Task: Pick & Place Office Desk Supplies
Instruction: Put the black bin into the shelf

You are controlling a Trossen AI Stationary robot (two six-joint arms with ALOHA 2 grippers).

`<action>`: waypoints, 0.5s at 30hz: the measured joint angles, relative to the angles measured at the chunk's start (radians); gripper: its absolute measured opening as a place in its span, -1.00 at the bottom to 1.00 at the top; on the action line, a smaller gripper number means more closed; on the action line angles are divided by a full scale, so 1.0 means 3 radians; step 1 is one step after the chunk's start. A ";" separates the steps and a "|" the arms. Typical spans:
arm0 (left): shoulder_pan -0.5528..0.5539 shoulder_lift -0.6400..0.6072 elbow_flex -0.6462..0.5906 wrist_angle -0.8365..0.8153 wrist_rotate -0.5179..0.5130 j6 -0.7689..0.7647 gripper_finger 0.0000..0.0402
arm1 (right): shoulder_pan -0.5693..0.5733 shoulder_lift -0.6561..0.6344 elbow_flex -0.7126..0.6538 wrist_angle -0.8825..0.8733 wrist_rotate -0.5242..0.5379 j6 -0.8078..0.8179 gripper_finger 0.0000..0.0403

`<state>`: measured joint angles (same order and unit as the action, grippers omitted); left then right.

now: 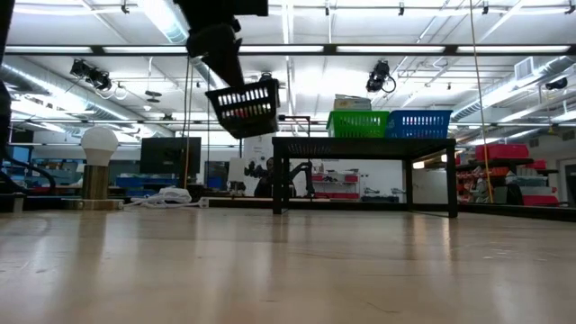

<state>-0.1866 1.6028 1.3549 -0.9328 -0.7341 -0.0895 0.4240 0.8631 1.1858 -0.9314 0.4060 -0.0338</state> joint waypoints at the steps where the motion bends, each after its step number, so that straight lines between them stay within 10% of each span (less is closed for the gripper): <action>1: 0.0037 0.0000 0.0017 0.0036 0.0003 0.0088 -0.93 | 0.0000 0.0000 0.0000 0.0000 -0.0005 0.0000 0.03; 15: 0.0626 0.0001 0.0112 0.0653 0.0482 0.1102 -0.94 | 0.0001 0.0000 0.0000 0.0002 -0.0010 0.0009 0.03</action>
<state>0.0011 1.6032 1.3884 -0.7370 -0.5895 0.2411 0.4242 0.8631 1.1858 -0.9308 0.4030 -0.0312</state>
